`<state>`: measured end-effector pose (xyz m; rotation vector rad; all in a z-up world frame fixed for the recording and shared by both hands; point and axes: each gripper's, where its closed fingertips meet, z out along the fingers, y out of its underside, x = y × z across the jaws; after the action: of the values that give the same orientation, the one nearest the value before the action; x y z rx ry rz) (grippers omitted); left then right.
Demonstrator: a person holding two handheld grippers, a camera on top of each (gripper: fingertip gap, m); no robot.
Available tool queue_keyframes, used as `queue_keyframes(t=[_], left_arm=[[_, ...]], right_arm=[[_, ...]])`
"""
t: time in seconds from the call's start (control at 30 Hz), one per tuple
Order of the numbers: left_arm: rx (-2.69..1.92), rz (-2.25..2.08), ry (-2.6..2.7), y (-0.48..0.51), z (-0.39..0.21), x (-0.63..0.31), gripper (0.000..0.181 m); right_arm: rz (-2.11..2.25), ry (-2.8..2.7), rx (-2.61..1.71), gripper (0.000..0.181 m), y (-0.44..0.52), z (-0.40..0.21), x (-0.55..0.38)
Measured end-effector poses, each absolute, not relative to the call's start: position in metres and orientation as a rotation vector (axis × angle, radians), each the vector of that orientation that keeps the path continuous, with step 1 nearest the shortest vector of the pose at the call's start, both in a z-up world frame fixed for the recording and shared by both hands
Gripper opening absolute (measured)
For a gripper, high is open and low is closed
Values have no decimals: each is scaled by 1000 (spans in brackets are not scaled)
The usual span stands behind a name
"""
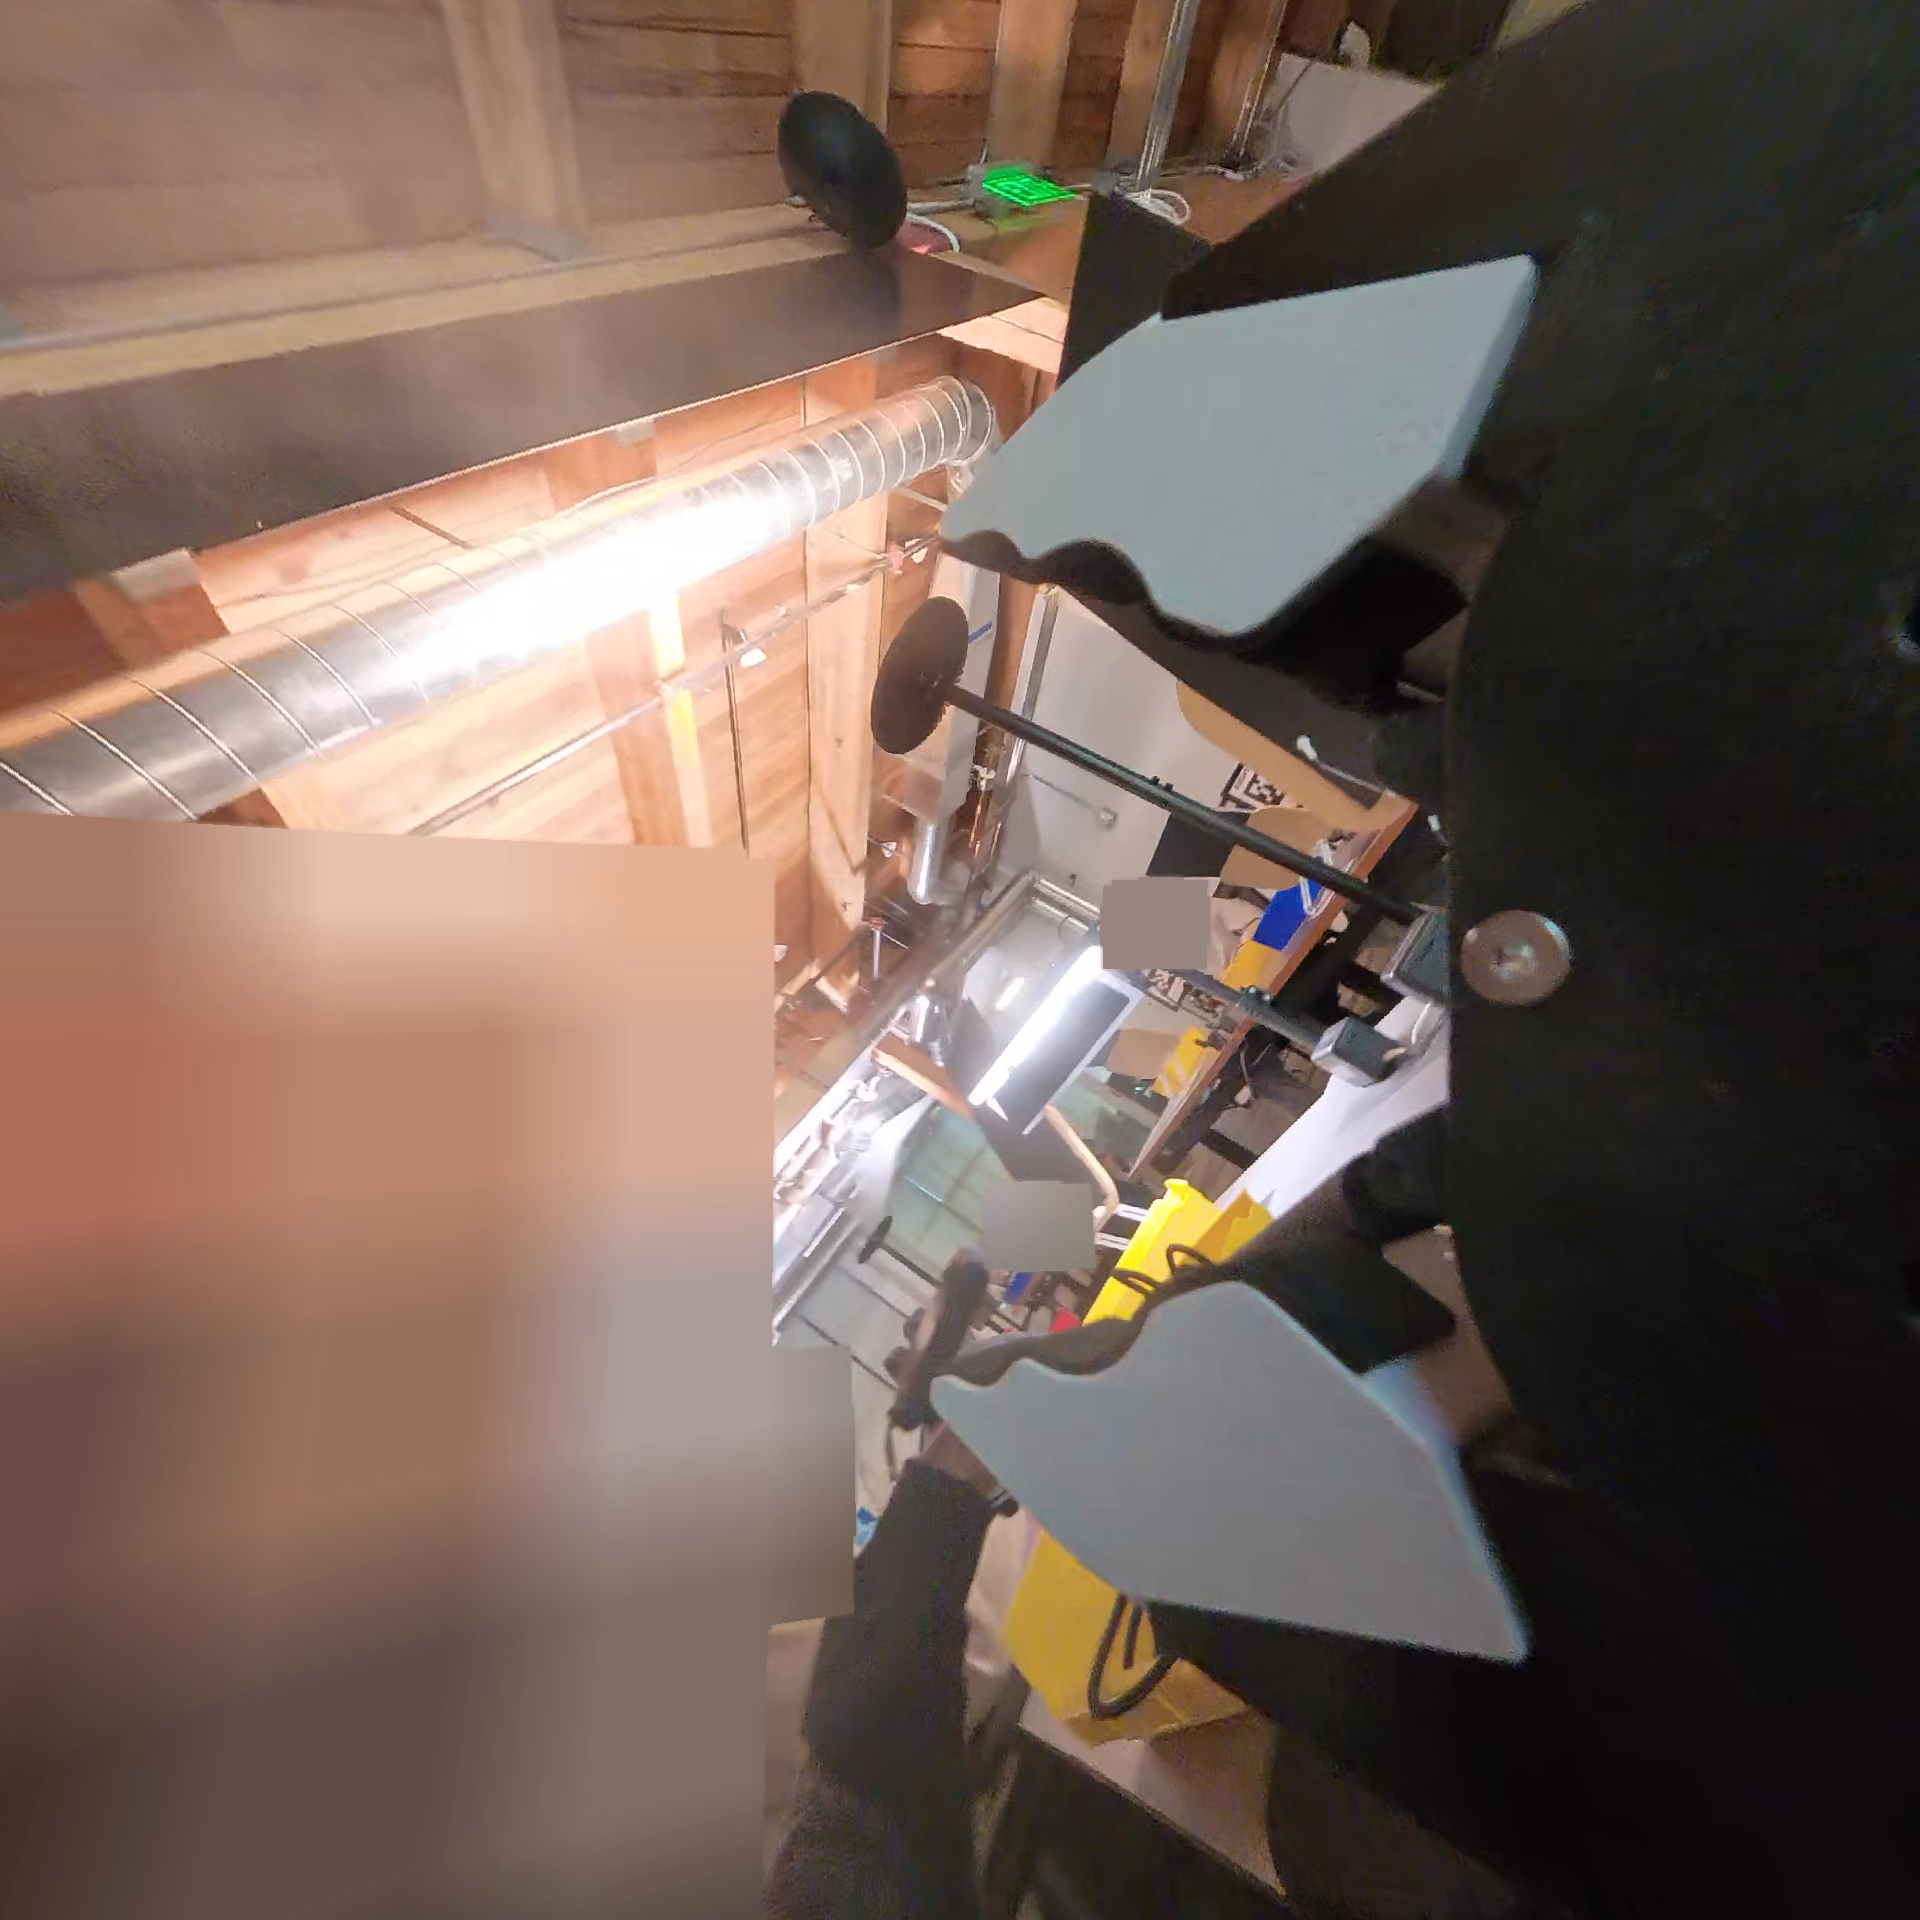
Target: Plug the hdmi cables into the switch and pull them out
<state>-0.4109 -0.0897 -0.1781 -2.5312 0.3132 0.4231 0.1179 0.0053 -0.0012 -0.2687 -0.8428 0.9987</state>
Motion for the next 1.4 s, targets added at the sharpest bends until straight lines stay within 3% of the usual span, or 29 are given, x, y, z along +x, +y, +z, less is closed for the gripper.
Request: queue_keyframes(t=[0.17,0.53,0.57,0.67,0.73,0.97,1.2,1.4], left_arm=[[-2790,334,305,-75,-225,-435,54],[-2938,139,250,-68,-255,-439,40],[-2949,139,220,-68,-257,-442,27],[-2970,170,164,-69,-257,-448,13],[-2924,221,167,-67,-243,-450,4],[-2474,441,97,-70,-123,-439,4],[-1556,295,46,-92,-4,-341,3],[-1227,-204,38,-78,-7,-202,4]], right_arm=[[992,-934,-354,138,11,-43,84],[1021,-922,-328,131,11,-41,76],[1019,-935,-338,131,9,-48,73],[993,-992,-353,133,5,-65,64],[958,-1022,-346,133,4,-67,62],[976,-1008,-361,130,12,-63,63],[905,-1100,-387,129,7,-80,45],[961,-1076,-419,122,-3,-74,29]])
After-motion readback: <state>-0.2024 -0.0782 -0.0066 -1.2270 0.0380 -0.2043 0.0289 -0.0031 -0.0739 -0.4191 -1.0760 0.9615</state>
